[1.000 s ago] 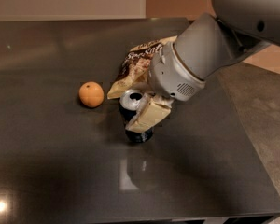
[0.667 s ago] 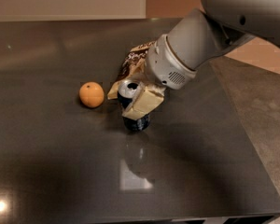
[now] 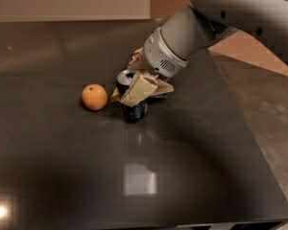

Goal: Move pepsi can near orange

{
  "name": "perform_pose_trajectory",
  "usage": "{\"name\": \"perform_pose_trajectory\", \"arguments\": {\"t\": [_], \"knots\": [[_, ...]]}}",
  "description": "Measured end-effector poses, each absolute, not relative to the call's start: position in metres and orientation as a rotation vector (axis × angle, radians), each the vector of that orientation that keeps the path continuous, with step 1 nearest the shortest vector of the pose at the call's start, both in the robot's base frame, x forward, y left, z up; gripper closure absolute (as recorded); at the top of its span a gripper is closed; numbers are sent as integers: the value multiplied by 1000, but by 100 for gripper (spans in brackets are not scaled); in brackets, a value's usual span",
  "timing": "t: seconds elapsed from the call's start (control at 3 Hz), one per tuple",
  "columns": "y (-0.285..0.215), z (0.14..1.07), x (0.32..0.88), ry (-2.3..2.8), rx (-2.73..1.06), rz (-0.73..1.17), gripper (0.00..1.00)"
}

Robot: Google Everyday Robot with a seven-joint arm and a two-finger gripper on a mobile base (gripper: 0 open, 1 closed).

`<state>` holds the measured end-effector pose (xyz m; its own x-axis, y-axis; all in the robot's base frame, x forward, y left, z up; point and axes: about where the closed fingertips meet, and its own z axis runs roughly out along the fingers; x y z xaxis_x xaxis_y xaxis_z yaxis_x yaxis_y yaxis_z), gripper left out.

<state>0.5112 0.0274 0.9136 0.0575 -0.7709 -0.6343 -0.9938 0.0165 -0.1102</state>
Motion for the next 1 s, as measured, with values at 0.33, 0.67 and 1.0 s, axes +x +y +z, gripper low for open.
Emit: {"name": "perform_pose_trajectory", "arguments": {"t": [0.33,0.67,1.0], "knots": [[36,909,523,1765,-1788,569,100],[45,904,529,1755,-1785,603,100],[51,900,530,1743,-1789,630,100]]}}
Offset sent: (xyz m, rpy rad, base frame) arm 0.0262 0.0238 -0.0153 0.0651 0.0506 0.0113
